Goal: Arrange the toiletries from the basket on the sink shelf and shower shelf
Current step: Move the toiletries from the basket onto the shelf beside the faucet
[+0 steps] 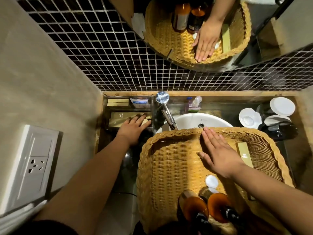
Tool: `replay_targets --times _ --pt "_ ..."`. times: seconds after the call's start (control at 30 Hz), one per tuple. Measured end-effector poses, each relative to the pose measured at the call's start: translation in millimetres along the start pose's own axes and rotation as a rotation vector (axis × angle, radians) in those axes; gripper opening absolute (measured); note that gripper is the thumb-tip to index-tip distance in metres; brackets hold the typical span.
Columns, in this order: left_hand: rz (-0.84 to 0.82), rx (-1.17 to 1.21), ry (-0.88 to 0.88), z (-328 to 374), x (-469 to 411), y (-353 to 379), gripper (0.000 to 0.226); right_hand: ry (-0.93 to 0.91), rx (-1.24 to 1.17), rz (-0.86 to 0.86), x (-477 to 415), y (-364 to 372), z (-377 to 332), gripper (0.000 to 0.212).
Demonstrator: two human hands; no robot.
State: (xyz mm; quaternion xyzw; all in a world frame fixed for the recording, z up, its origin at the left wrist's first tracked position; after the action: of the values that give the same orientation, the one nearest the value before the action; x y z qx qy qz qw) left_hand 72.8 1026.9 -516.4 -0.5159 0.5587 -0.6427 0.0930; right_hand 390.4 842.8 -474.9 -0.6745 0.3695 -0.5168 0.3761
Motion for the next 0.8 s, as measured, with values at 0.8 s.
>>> replay_targets --times 0.8 --pt "0.453 -0.023 0.459 144.4 101.8 -80.0 0.055 -0.017 -0.24 -0.063 115.4 47.7 23.4 0.057"
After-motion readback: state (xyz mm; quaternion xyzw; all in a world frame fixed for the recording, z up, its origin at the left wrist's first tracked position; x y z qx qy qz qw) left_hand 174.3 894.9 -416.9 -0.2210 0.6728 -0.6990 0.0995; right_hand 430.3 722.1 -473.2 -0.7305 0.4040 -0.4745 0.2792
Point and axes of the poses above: each hand's wrist, its own x-axis away from the middle knuckle, its own y-axis out of the palm, z = x × y, the point moved 2 cm from there along -x, towards the middle knuckle, and after that the axes turned 5 degrees about -y, right-handed, at the moved point
